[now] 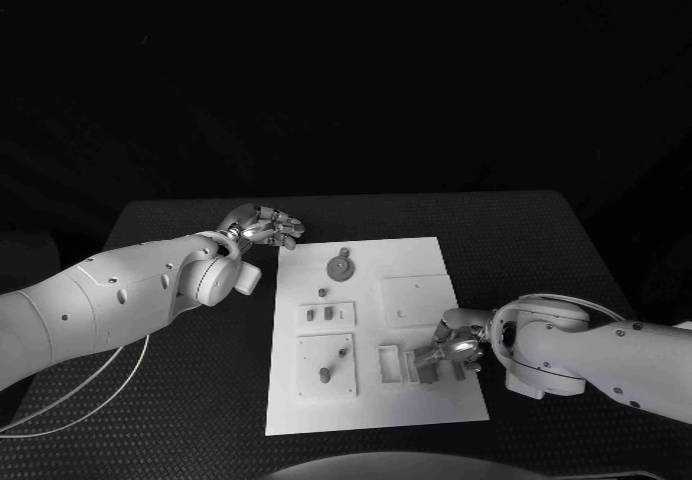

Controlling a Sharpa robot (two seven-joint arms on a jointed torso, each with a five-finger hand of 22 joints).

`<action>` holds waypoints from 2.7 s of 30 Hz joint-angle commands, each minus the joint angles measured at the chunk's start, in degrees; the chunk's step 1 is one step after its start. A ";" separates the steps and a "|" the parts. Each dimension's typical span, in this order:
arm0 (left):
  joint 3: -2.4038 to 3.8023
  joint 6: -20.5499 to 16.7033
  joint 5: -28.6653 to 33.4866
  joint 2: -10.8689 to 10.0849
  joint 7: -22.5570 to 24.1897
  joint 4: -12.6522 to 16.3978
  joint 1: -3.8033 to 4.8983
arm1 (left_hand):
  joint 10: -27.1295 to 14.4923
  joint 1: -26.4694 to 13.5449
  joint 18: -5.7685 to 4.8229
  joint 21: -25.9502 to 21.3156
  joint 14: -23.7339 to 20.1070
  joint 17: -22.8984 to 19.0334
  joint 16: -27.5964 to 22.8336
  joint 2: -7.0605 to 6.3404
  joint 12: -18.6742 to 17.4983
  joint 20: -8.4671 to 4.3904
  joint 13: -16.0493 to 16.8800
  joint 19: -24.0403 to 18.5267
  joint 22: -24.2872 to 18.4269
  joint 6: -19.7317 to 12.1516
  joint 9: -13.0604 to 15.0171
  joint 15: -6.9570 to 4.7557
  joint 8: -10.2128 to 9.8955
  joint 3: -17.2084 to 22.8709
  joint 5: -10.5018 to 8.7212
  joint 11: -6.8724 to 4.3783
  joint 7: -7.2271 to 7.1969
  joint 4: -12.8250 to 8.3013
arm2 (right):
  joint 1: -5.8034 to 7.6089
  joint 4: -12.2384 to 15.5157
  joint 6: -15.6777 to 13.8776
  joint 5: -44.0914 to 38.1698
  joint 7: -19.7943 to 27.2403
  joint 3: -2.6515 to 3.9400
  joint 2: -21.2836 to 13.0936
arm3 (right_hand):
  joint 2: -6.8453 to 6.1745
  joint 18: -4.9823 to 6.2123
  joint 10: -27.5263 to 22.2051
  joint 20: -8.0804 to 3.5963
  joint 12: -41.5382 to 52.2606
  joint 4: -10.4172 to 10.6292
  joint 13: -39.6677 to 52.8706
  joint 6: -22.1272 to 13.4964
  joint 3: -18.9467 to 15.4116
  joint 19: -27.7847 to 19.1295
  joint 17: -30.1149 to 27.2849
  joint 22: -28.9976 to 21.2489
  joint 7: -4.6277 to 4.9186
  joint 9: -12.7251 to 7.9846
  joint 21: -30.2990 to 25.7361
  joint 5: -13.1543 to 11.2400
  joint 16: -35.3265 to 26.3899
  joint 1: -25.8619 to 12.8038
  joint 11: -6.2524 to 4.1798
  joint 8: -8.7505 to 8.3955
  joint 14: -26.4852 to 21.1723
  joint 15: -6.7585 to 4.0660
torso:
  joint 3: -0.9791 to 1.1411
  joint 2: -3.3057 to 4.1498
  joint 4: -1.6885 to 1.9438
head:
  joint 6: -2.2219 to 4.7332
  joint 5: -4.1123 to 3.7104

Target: Assemble the parts on the task board

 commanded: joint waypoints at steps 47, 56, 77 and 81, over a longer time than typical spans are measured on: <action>0.01 1.45 0.30 0.25 -0.13 -0.01 0.05 | -0.34 0.15 0.53 -0.02 0.46 0.39 -0.53 0.05 0.05 0.24 -0.15 0.21 -0.11 -0.37 -0.13 0.09 0.12 0.27 0.11 0.38 0.25 0.01 | 3.88 1.87 -3.83 13.78 -2.14 -0.24 3.21 | 9.69 1.31 2.28 0.35 1.68 -12.32 1.46 2.75 -0.54 -0.06 1.65 1.14 -0.20 -0.27 1.18 0.01 0.09 1.74 -0.31 -0.29 0.96 -0.05 | -0.10 0.00 0.05 | -0.02 0.27; 0.01 1.56 0.30 0.21 -0.05 0.16 0.05 | -0.37 0.14 0.53 -0.02 0.47 0.45 -0.57 0.08 0.04 0.25 -0.17 0.22 -0.12 -0.40 -0.14 0.09 0.12 0.28 0.11 0.39 0.28 0.03 | 3.78 0.19 -3.06 11.68 -2.40 -1.30 5.63 | 9.98 1.31 2.23 0.37 1.70 -12.23 1.52 2.77 -0.54 -0.12 1.67 1.14 -0.20 -0.28 1.15 0.01 0.07 1.17 -0.30 -0.36 0.92 -0.05 | -0.03 0.03 0.06 | 0.01 0.42; 0.00 1.58 0.30 0.01 -0.07 0.25 0.05 | -0.40 0.08 0.52 -0.02 0.50 0.57 -0.67 0.09 0.05 0.26 -0.20 0.22 -0.14 -0.42 -0.16 0.09 0.13 0.27 0.11 0.41 0.32 0.08 | 3.36 -0.14 -0.94 10.50 -2.80 -1.30 5.91 | 9.22 1.31 1.84 0.42 1.44 -12.00 1.35 2.79 -0.56 -0.28 1.51 1.14 -0.18 -0.29 1.07 0.01 -0.02 -0.12 -0.28 -0.51 0.70 -0.03 | -0.02 0.01 -0.02 | -0.26 0.86; 0.00 1.60 0.30 -0.01 -0.08 0.21 0.05 | -0.40 0.07 0.52 -0.02 0.50 0.59 -0.69 0.09 0.06 0.25 -0.21 0.22 -0.14 -0.42 -0.16 0.09 0.14 0.27 0.11 0.41 0.32 0.09 | 3.31 -0.10 -0.80 10.51 -2.81 -1.30 5.91 | 9.12 1.31 1.83 0.42 1.44 -11.97 1.36 2.82 -0.54 -0.29 1.40 1.14 -0.19 -0.29 1.07 0.01 -0.03 -0.25 -0.29 -0.51 0.63 -0.03 | -0.01 0.02 -0.03 | -0.29 0.91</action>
